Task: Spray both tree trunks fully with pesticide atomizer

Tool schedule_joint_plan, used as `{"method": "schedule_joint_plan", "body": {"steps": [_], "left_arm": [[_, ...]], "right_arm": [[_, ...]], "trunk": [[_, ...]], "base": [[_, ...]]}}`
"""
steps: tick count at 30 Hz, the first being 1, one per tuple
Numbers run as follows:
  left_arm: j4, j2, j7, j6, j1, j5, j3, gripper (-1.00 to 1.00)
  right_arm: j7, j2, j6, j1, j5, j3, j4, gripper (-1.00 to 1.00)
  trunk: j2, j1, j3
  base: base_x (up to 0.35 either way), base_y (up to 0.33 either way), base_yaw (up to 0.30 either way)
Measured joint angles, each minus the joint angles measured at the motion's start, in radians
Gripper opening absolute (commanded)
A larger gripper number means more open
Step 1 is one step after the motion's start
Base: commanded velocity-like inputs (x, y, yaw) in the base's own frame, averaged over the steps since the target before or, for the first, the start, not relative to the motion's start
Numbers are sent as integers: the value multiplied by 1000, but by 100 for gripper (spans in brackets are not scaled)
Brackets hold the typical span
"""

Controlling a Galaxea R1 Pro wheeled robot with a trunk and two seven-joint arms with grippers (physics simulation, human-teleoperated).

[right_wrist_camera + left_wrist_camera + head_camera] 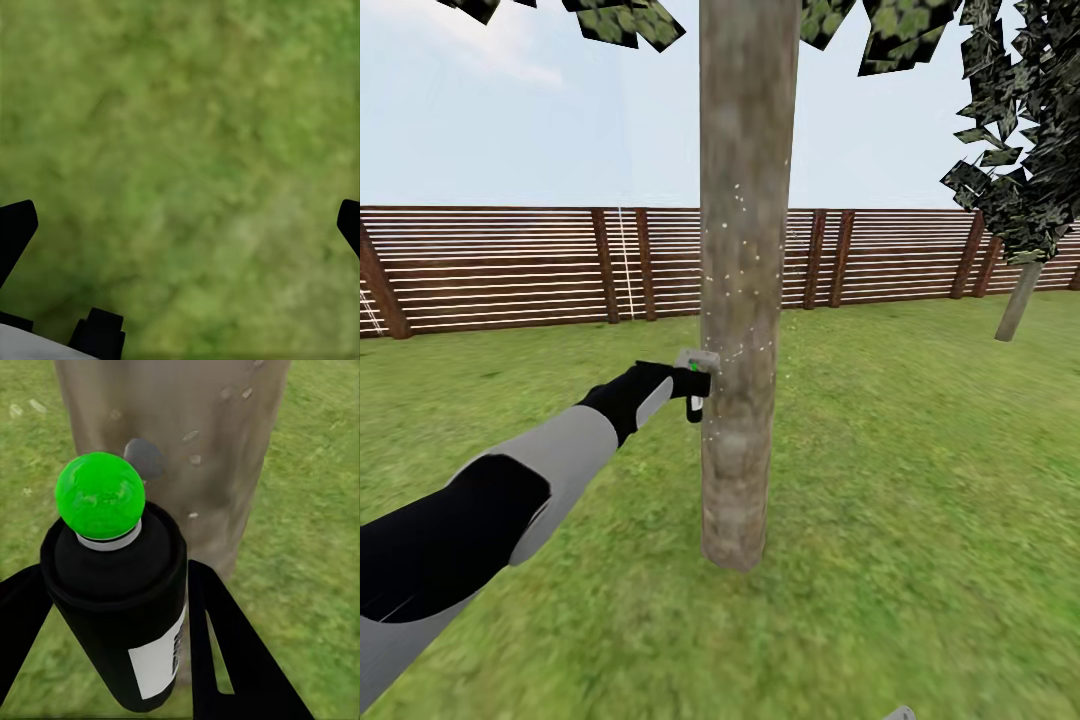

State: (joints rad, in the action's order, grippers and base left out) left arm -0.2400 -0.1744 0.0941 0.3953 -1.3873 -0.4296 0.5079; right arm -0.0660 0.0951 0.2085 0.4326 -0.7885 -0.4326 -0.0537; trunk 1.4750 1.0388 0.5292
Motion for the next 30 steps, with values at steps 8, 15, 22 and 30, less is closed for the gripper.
{"method": "schedule_joint_plan", "body": {"steps": [8, 15, 22, 30], "left_arm": [[21, 0, 19, -15, 1, -2, 3, -100], [21, 0, 30, -28, 20, -2, 6, -100], [21, 0, 102, -75, 43, -2, 1, -100], [21, 0, 103, -76, 44, -1, 0, -100]], "right_arm": [[0, 0, 0, 0, 0, 0, 0, 100], [0, -1, 0, 0, 0, 0, 0, 100], [0, 0, 0, 0, 0, 0, 0, 100], [0, 0, 2, 0, 0, 0, 0, 100]], "trunk": [[0, 0, 0], [0, 0, 0], [0, 0, 0], [0, 0, 0]], "base": [[0, 0, 0], [0, 0, 0], [-3, 0, 0], [-94, -34, 0]]}}
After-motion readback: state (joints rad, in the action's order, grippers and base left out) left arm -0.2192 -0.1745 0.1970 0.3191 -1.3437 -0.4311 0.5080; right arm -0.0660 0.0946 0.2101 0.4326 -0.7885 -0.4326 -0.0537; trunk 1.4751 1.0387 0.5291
